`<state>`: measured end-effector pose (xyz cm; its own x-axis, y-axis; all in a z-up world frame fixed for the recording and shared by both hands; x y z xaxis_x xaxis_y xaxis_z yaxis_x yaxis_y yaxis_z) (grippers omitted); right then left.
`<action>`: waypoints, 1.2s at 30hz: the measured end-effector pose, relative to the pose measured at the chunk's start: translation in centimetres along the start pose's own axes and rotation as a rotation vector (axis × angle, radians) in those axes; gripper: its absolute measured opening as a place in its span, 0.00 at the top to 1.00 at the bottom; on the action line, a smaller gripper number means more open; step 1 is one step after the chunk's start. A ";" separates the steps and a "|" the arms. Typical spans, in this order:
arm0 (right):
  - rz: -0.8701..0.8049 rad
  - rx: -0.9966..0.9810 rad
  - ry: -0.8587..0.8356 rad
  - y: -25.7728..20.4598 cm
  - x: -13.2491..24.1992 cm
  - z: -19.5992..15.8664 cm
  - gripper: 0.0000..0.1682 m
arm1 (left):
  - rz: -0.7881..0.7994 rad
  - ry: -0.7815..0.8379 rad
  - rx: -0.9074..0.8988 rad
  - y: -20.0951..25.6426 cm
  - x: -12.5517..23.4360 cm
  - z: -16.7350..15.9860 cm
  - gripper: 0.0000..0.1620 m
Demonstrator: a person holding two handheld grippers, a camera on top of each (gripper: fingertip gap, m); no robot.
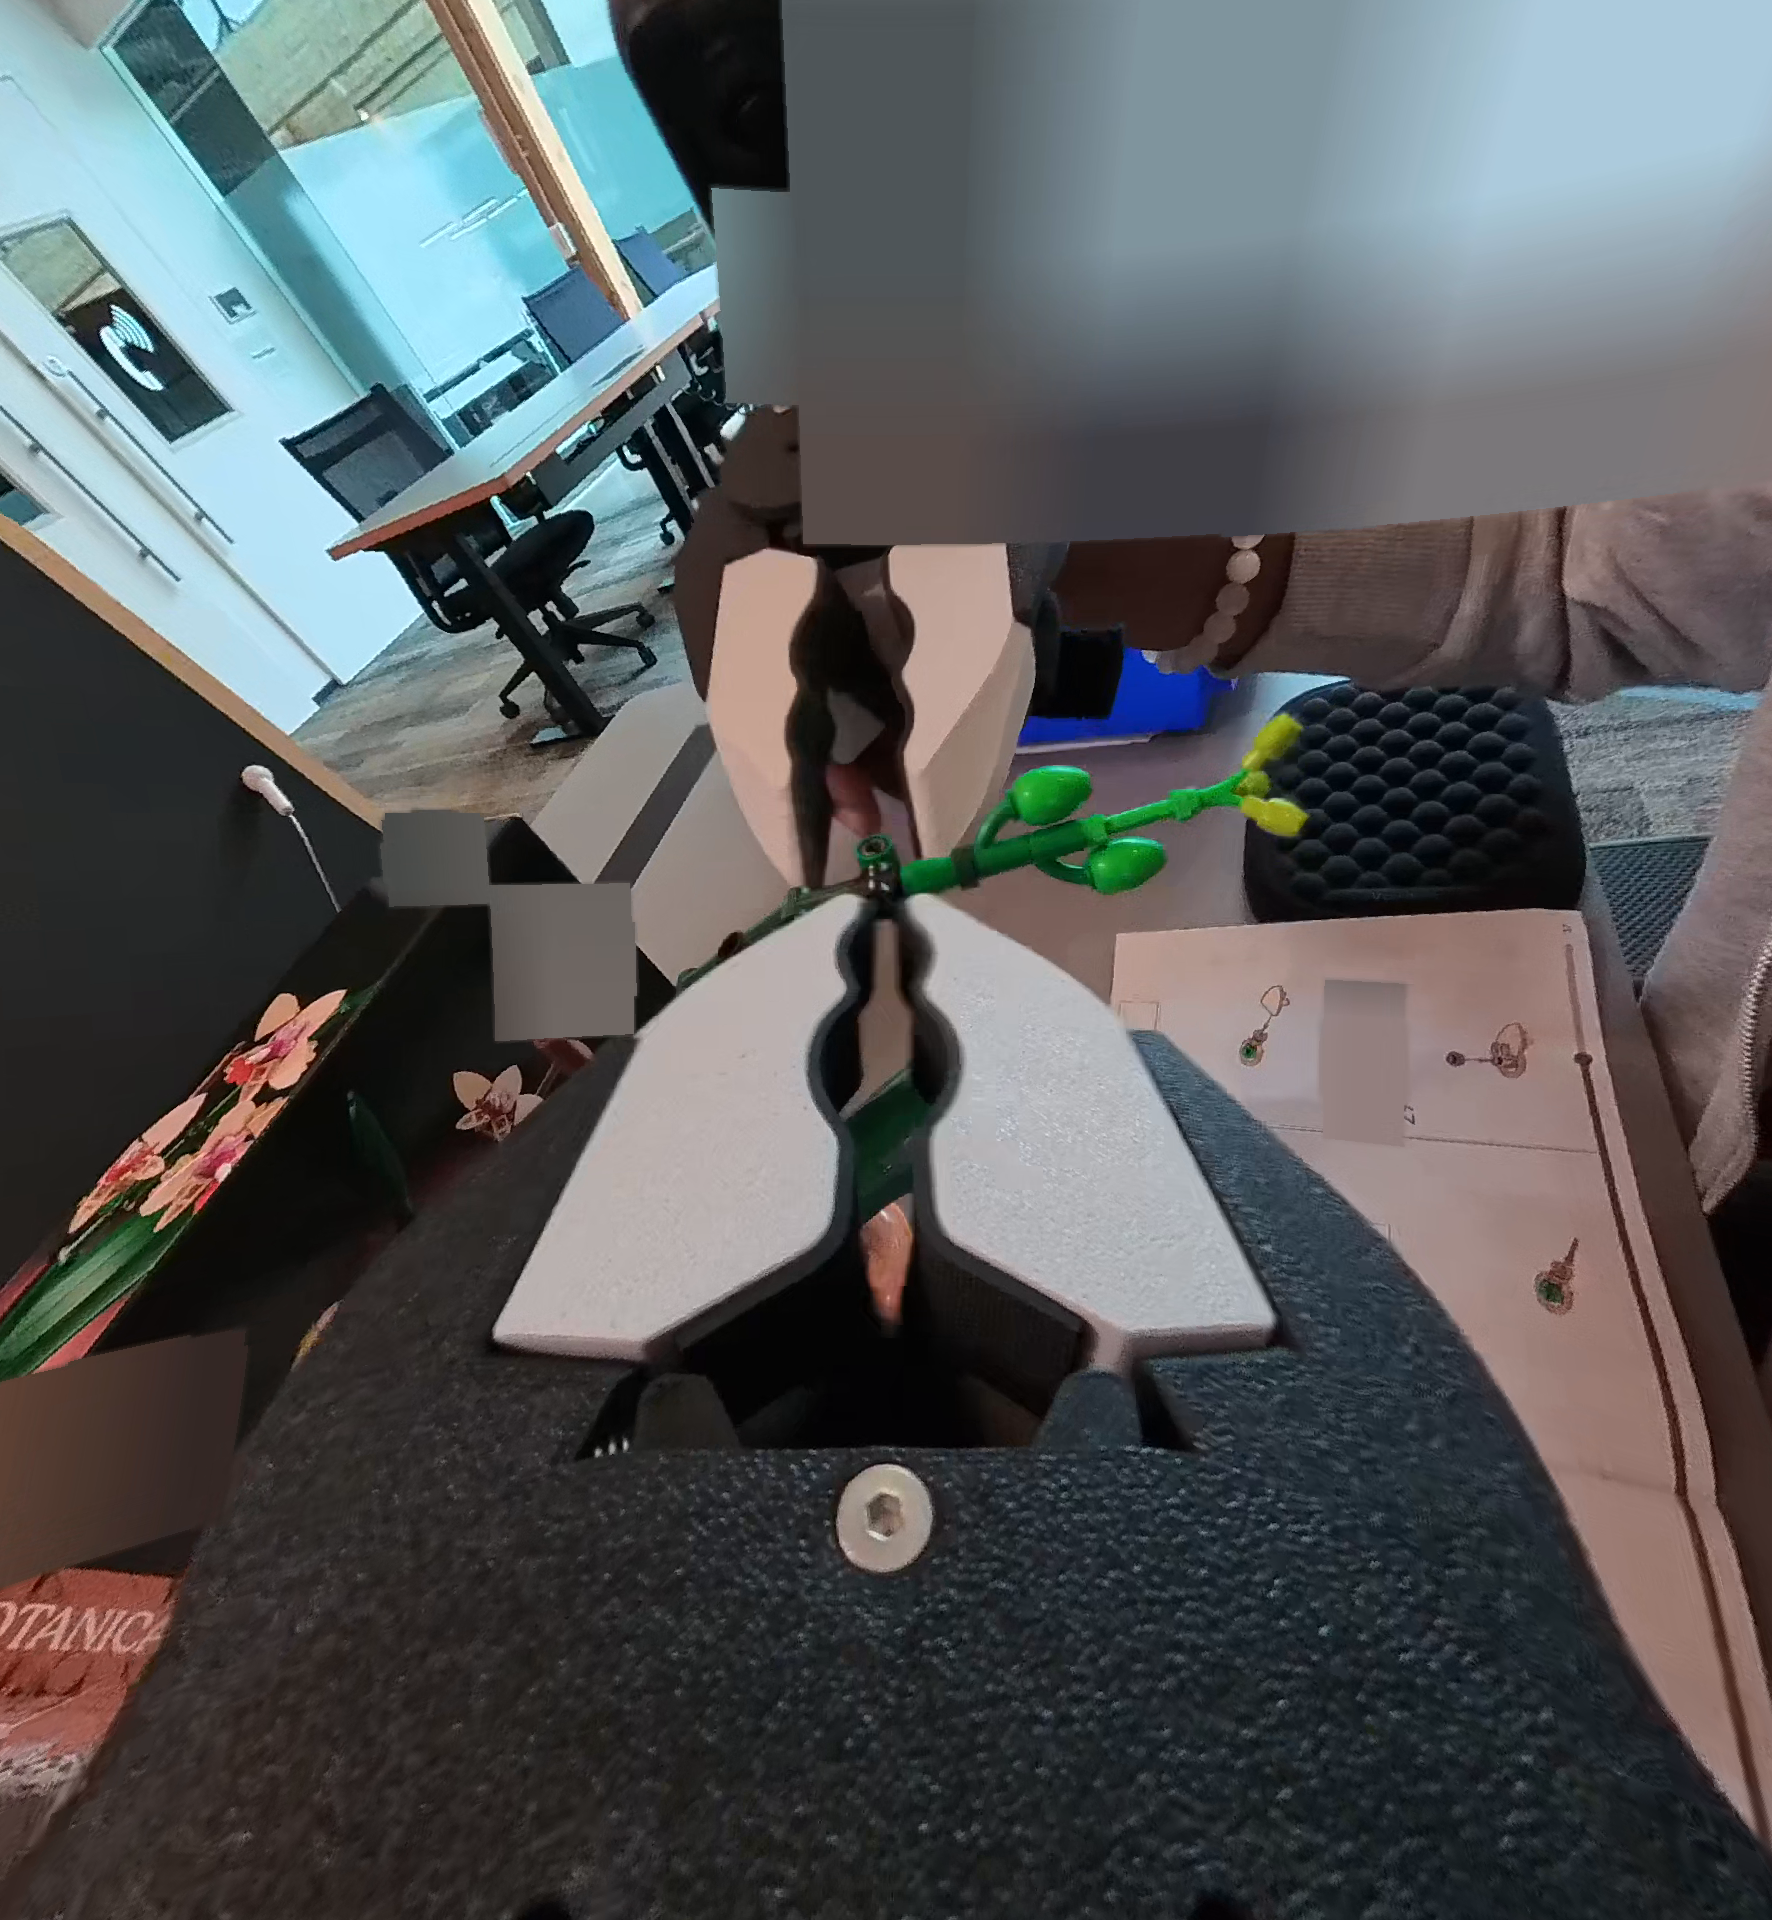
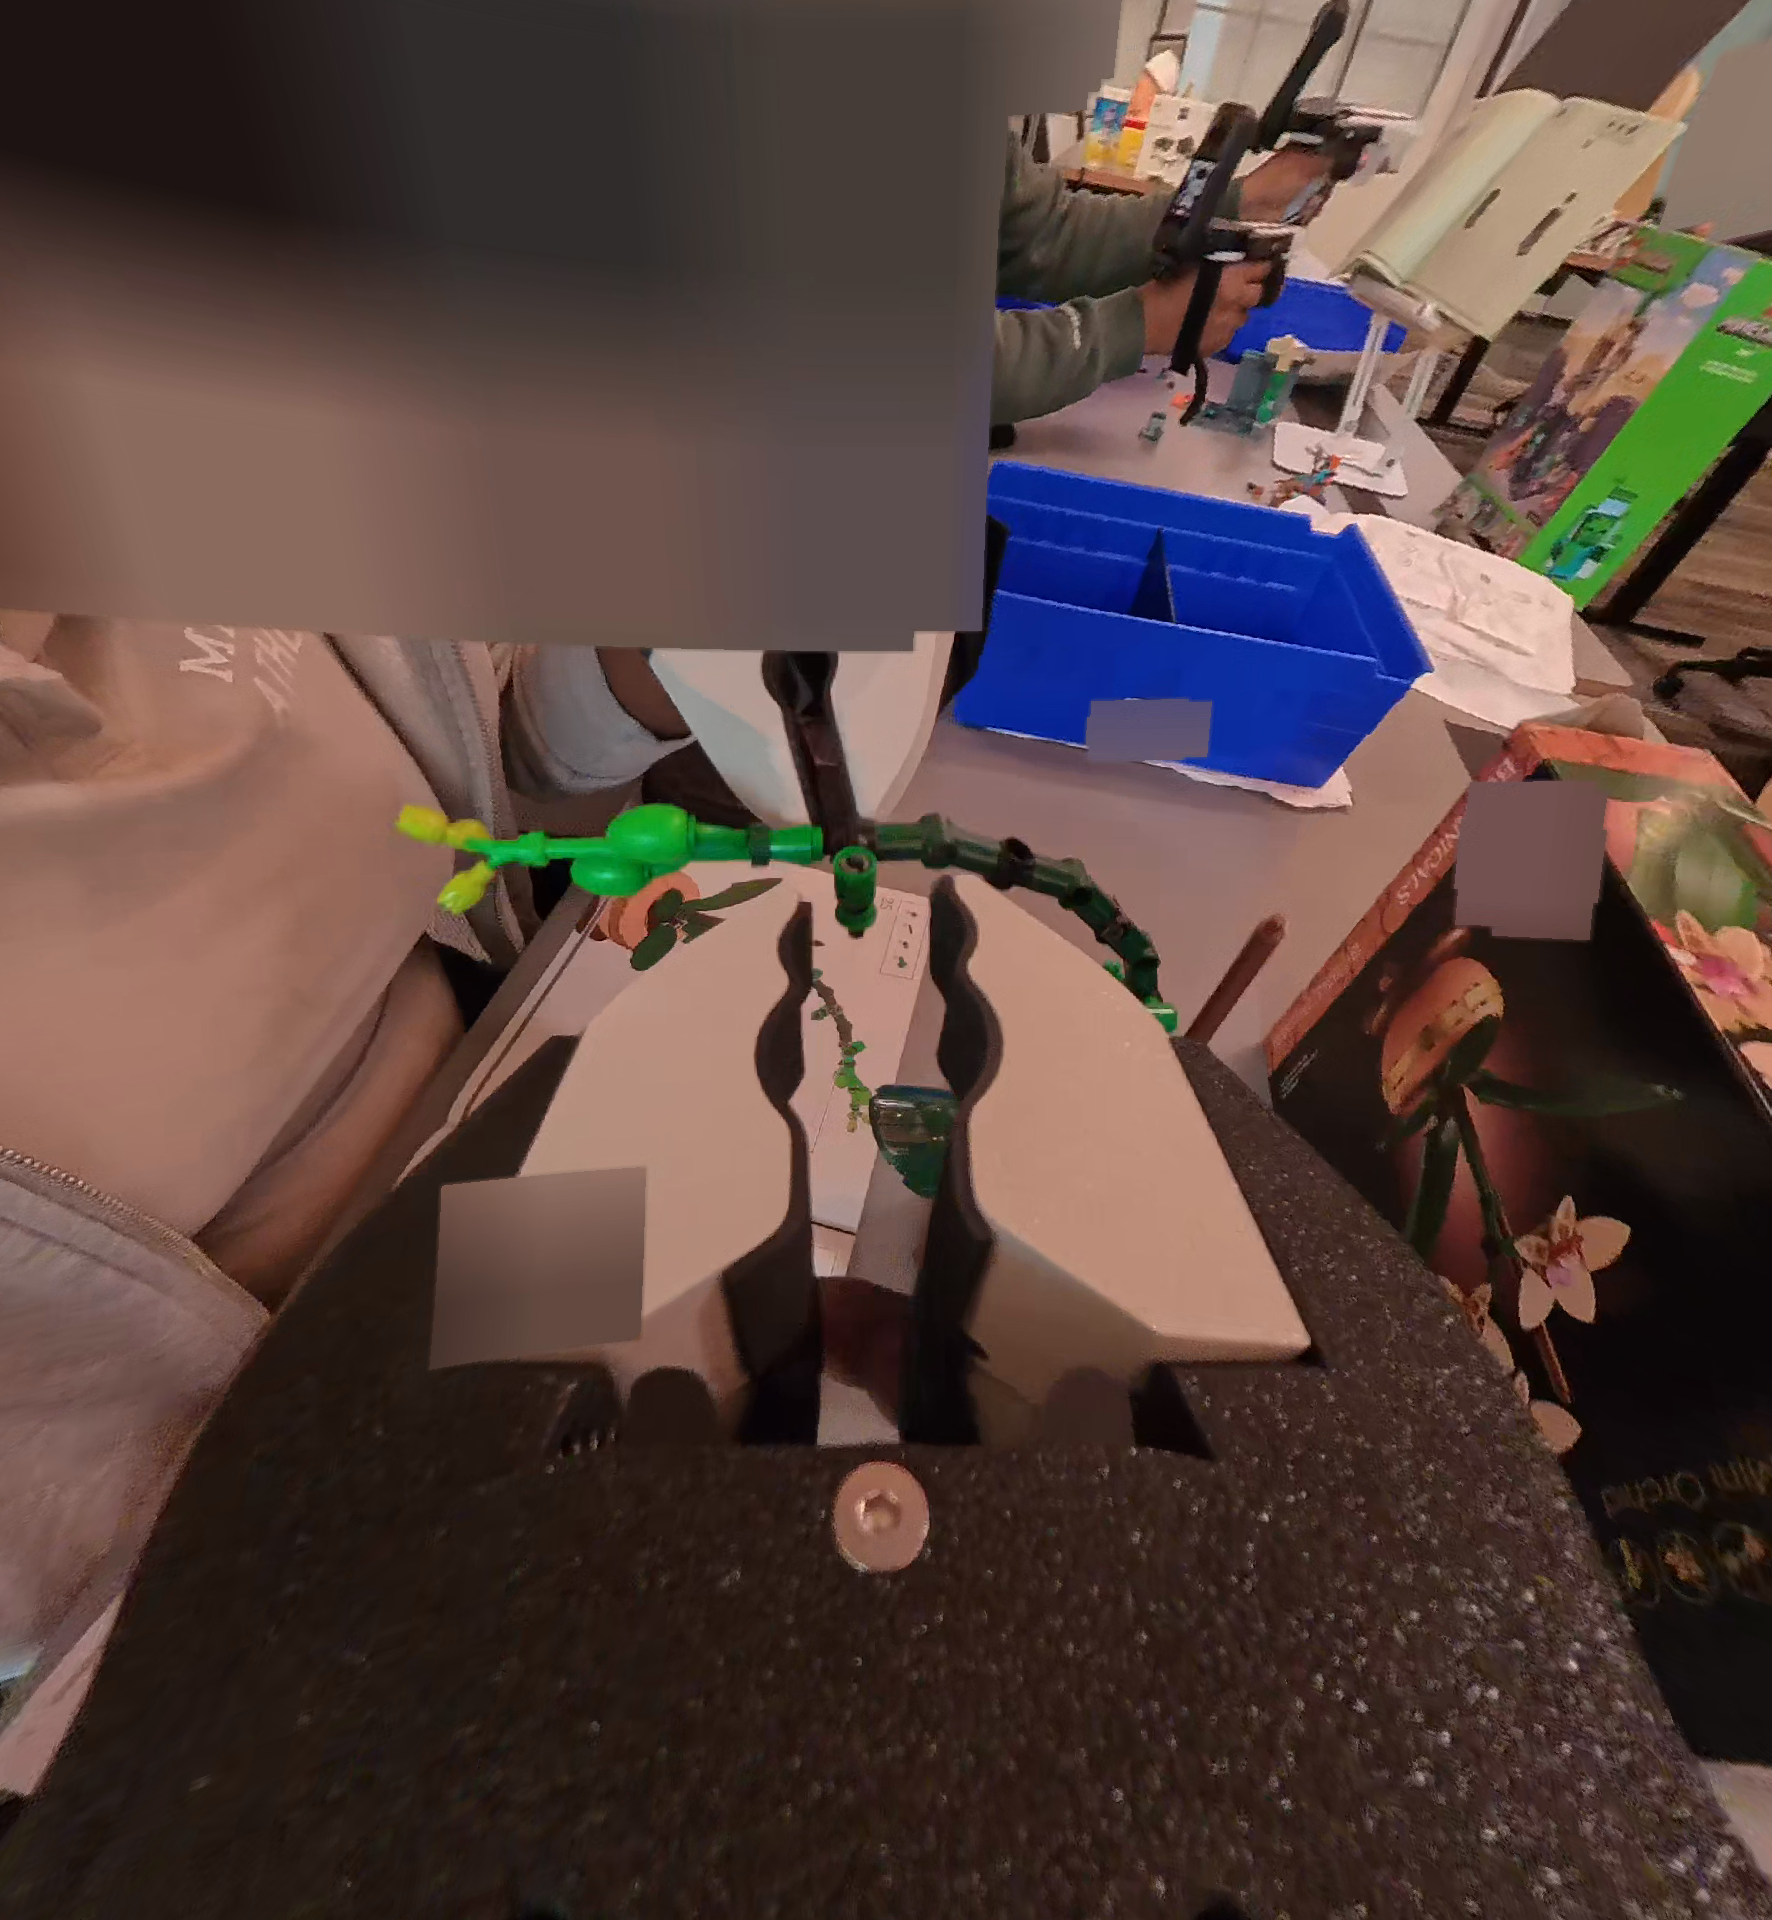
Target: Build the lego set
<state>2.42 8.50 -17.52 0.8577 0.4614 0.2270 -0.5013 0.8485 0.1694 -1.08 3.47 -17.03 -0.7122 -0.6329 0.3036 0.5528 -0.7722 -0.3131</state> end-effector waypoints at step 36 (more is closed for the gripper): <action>0.024 -0.407 0.206 -0.3 0.1 -1.0 0.91 | 0.091 0.066 -0.076 0.3 -0.4 -0.6 0.96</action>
<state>2.74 8.57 -18.49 0.8720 0.4889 0.0240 -0.4706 0.8509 -0.2333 -0.95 3.51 -17.79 -0.6891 -0.6931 0.2116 0.5837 -0.7039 -0.4048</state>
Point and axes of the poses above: each gripper's, where its closed fingertips meet, x back along the fingers, z out of its top, y = z × x across the jaws, the point moved 3 cm from there along x, back along the fingers, and after that the axes turned 13 degrees about -z, right-handed, at the moved point
